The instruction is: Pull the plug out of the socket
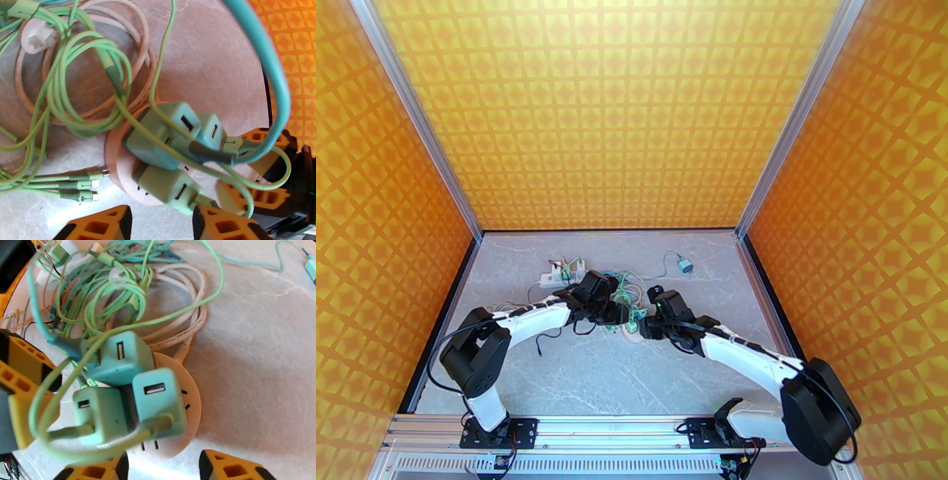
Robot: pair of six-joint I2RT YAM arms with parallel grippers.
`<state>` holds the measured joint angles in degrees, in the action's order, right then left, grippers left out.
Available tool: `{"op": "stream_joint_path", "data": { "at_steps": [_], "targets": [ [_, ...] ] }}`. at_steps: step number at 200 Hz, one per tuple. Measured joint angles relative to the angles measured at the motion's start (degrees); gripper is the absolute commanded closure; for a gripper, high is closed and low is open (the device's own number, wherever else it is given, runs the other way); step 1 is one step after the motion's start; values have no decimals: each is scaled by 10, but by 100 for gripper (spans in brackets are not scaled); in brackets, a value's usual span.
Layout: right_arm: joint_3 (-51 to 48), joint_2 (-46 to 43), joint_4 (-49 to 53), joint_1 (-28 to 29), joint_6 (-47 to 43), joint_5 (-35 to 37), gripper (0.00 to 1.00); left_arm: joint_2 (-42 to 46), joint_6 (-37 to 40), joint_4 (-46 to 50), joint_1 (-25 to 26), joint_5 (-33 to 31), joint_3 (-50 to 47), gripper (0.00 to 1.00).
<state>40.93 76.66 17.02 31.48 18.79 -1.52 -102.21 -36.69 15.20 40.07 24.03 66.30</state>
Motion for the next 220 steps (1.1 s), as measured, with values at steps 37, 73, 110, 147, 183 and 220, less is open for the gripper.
{"op": "stream_joint_path", "data": {
  "at_steps": [37, 73, 110, 147, 183, 220],
  "targets": [
    [17, 21, -12, 0, -16, 0, 52, -21, 0, -5, 0, 7, 8, 56],
    [29, 44, -20, 0, -33, 0, 57, -32, -2, -9, 0, 12, 9, 58],
    [32, 63, -24, -1, -47, 5, 63, -38, -2, -9, 0, 19, 14, 64],
    [34, 64, -24, 3, -72, 12, 76, -43, -2, -10, 0, 24, 21, 65],
    [39, 66, -17, 28, -80, 49, 78, -49, -1, -1, -1, 31, 31, 68],
    [50, 70, 0, 46, -83, 81, 81, -50, -1, 6, -3, 37, 32, 69]
  ]
}}
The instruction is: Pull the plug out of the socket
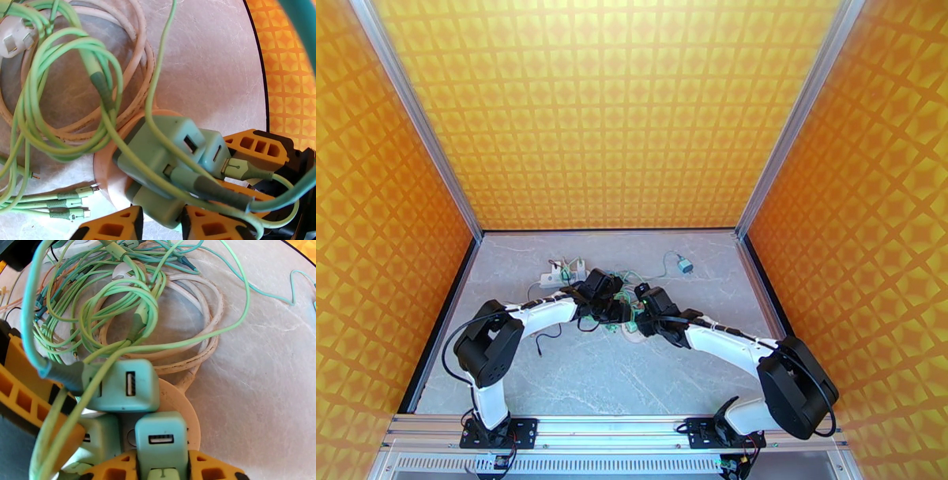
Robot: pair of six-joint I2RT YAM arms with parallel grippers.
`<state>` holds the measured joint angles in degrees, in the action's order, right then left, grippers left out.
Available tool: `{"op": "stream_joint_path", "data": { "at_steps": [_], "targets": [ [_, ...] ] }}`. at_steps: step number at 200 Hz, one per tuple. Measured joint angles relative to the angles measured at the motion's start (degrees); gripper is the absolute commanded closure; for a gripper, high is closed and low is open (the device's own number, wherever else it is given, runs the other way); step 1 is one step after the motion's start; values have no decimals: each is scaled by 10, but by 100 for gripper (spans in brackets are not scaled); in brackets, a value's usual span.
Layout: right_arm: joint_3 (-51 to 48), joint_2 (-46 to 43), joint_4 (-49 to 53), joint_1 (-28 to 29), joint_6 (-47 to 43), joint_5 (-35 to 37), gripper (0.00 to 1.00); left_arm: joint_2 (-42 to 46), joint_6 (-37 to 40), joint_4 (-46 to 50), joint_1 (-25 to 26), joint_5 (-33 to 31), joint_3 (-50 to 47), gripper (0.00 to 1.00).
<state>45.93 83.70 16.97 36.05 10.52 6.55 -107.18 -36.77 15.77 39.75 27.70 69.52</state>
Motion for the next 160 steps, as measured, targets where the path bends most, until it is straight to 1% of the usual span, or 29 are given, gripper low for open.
{"op": "stream_joint_path", "data": {
  "at_steps": [6, 46, 88, 121, 142, 160],
  "targets": [
    [0, 0, 2, 1, 0, 2, 81, 0, 1, 1, 0, 0, 0, 70],
    [0, 0, 2, 0, 3, 5, 83, 0, 6, 0, 0, 3, 0, 72],
    [0, -2, 4, -42, 23, -60, 85, 0, 8, -2, 0, 5, -1, 72],
    [0, -3, 6, -48, 25, -79, 85, 0, 8, -2, 0, 6, -1, 72],
    [3, -3, 13, -41, 23, -69, 85, -1, 8, -2, 0, 6, -1, 73],
    [8, -2, 25, -12, 17, -31, 86, -2, 8, 0, 0, 10, 0, 73]
  ]
}}
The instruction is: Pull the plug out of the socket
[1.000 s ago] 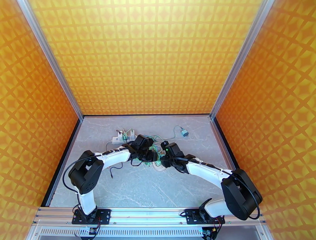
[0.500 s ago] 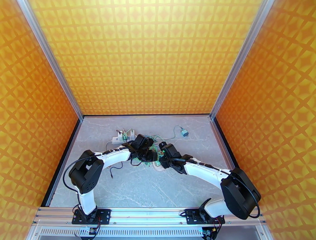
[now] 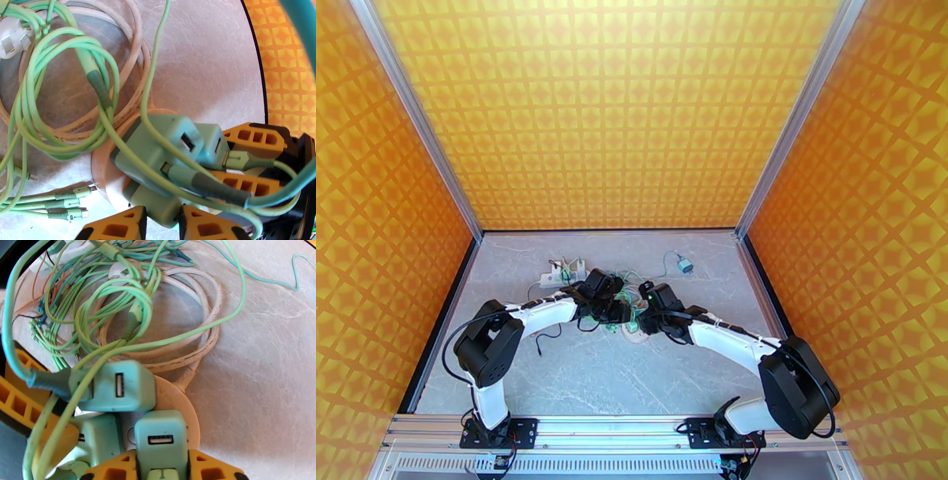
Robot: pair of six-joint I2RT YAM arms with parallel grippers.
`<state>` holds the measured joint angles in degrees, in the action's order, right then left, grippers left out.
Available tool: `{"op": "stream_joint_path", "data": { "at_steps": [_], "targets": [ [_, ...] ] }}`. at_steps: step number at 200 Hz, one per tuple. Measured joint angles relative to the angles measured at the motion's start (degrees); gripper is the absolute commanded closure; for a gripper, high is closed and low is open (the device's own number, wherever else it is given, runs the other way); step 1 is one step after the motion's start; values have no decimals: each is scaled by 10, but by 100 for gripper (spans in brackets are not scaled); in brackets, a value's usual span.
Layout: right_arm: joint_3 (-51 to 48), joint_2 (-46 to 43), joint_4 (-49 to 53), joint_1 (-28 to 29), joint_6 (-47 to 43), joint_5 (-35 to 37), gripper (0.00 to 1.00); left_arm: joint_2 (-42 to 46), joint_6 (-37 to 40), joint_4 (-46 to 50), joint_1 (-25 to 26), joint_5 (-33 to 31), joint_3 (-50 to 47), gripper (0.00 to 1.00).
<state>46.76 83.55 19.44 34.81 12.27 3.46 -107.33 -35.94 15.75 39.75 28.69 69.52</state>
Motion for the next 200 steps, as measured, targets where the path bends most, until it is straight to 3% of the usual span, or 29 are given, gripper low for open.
{"op": "stream_joint_path", "data": {
  "at_steps": [36, 78, 155, 200],
  "targets": [
    [16, 7, 24, 44, -8, 74, 88, 0, 2, 16, -2, 5, 5, 73],
    [21, 8, 33, 52, -12, 96, 91, -4, 5, 27, -4, 13, 12, 75],
    [8, -4, 29, -53, 14, -65, 90, -14, 7, 12, -1, 20, 14, 76],
    [8, -5, 30, -55, 14, -77, 90, -17, 9, 16, 0, 20, 21, 76]
  ]
}}
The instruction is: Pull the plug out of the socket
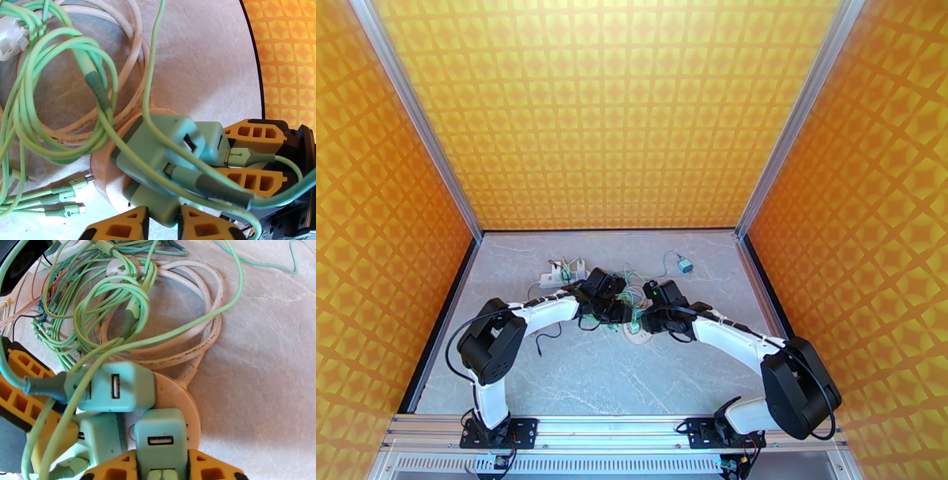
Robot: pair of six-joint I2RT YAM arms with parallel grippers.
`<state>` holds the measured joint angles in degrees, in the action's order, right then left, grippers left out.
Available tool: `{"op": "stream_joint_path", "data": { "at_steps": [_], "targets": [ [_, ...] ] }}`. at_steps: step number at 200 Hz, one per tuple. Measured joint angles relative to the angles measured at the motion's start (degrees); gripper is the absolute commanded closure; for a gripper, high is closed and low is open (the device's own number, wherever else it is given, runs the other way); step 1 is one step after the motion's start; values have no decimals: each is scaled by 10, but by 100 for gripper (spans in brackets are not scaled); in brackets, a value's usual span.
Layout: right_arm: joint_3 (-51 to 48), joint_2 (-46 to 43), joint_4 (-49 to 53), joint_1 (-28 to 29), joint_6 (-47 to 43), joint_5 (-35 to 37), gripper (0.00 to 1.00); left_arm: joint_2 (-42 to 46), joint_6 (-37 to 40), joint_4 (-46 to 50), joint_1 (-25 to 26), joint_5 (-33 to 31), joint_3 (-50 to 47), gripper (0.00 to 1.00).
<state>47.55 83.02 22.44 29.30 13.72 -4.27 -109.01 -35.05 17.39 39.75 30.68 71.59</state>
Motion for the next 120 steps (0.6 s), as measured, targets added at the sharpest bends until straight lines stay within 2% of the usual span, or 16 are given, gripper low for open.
{"op": "stream_joint_path", "data": {
  "at_steps": [68, 120],
  "targets": [
    [20, 7, 34, 100, -9, 158, 90, -12, 8, 44, 0, 6, 29, 77],
    [24, 5, 48, 109, -16, 184, 92, -16, 11, 53, 0, 17, 34, 78]
  ]
}}
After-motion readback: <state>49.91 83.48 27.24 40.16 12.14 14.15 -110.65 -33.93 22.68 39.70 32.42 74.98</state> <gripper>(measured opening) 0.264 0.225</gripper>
